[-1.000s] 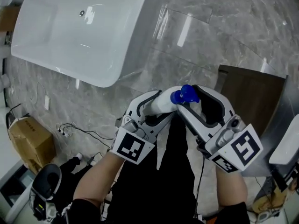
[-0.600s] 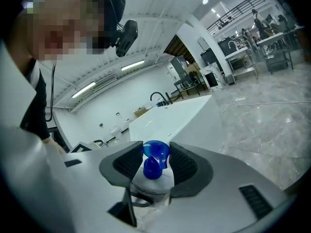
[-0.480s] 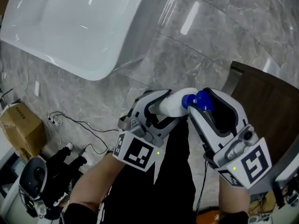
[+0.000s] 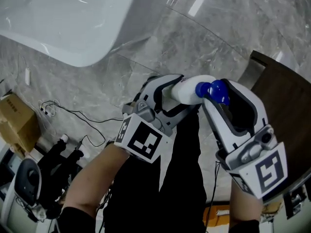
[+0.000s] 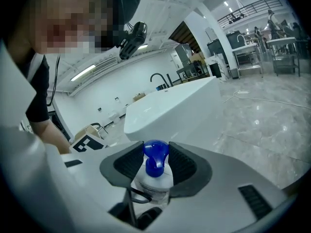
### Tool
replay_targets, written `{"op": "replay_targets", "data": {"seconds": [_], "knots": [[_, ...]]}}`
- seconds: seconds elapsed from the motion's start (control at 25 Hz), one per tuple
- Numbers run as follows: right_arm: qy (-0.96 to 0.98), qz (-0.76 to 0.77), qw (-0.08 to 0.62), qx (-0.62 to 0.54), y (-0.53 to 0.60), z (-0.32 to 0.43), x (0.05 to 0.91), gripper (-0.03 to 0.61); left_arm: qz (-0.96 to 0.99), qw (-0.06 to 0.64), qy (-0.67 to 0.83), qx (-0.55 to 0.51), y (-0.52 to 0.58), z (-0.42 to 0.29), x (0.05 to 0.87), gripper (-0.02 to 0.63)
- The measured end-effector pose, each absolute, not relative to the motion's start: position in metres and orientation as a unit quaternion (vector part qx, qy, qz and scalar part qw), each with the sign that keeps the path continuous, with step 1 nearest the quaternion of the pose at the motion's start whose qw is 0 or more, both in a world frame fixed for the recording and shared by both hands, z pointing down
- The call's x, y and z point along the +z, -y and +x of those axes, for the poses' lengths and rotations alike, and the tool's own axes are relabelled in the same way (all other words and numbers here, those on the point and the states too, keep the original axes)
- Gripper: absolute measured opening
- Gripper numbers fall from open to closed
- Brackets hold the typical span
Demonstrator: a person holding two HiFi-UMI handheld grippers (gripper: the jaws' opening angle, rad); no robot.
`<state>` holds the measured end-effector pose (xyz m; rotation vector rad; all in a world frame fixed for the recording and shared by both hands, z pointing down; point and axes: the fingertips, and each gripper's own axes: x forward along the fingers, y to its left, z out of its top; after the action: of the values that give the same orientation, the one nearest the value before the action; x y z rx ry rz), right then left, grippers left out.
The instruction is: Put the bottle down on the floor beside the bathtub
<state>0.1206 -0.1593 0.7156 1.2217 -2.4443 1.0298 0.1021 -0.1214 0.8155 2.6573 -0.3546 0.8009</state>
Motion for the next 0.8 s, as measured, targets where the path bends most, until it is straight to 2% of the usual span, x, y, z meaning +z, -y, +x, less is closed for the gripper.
{"op": "replay_targets", "data": {"seconds": [0.52, 0.8], "knots": [[0.811, 0.447, 0.182, 0.331, 0.188, 0.125, 0.790, 0.170, 0.923, 0.223, 0.146, 0.277, 0.150, 0.067, 0.846, 0.287], [0.803, 0.447, 0.219, 0.328, 0.190, 0.126, 0.840, 0.170, 0.930, 0.226, 0.157, 0.245, 0.166, 0.074, 0.850, 0.243]]}}
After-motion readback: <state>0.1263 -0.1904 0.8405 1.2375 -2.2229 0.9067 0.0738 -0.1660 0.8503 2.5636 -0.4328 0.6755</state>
